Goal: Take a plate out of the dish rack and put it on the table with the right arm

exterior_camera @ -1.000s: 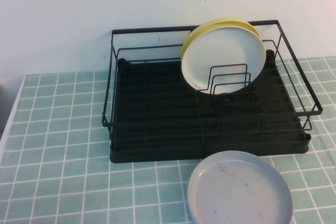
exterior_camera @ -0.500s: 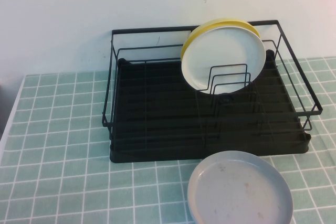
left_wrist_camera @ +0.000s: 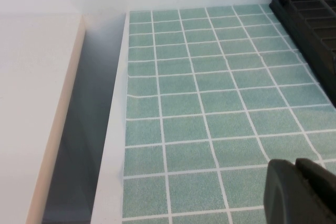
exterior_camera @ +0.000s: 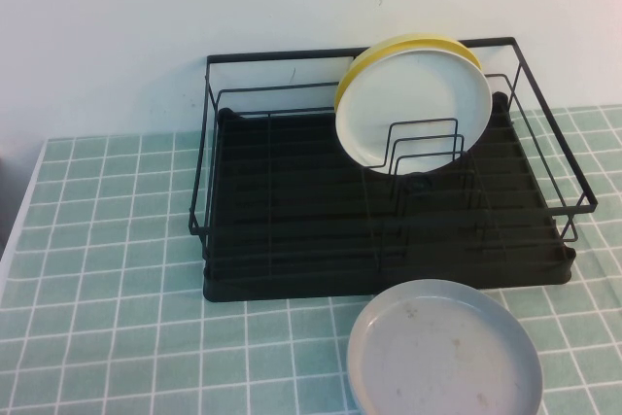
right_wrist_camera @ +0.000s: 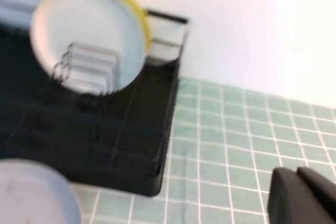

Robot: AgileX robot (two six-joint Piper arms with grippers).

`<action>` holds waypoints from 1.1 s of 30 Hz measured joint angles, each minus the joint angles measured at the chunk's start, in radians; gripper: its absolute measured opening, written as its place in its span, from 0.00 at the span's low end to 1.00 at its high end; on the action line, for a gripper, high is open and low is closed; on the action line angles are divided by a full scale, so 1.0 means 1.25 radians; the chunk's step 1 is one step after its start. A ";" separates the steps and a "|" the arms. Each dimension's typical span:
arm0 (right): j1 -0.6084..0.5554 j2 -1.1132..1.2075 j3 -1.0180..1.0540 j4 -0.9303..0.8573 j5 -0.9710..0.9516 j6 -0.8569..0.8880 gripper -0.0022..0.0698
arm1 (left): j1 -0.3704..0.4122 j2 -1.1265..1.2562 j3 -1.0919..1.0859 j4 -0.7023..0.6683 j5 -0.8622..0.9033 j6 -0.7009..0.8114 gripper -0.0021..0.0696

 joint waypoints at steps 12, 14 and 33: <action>-0.122 -0.323 0.478 -0.036 -0.177 0.089 0.03 | 0.000 0.000 0.000 0.000 0.000 0.000 0.02; -0.123 -0.342 0.522 -0.037 -0.177 0.089 0.03 | 0.000 0.000 0.000 0.000 0.000 0.000 0.02; -0.124 -0.349 0.526 -0.039 -0.188 0.091 0.03 | 0.000 0.000 0.000 0.000 0.000 0.000 0.02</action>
